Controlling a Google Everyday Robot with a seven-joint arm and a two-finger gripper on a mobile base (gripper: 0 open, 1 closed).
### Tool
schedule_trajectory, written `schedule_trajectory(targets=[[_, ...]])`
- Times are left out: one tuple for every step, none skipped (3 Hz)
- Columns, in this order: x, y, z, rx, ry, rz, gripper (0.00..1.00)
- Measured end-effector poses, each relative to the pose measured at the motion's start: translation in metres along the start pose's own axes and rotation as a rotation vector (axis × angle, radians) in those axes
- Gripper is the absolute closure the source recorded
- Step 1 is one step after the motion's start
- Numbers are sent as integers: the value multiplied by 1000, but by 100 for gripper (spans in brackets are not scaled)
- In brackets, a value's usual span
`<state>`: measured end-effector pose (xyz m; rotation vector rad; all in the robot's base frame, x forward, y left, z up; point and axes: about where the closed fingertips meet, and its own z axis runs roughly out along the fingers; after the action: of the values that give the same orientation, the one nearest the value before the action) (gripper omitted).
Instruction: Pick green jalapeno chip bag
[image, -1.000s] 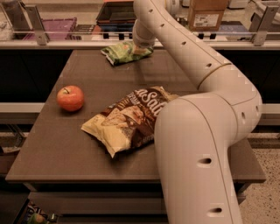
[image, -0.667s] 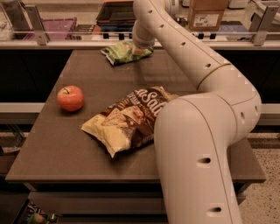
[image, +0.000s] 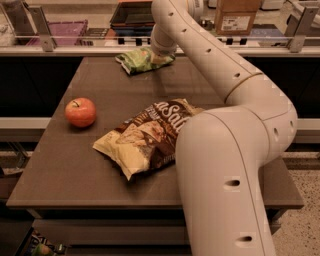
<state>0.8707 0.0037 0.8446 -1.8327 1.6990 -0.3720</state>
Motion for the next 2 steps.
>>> schedule_trajectory(targets=[[-1, 2, 3, -5, 0, -1, 60], [-1, 4, 7, -10, 0, -2, 36]])
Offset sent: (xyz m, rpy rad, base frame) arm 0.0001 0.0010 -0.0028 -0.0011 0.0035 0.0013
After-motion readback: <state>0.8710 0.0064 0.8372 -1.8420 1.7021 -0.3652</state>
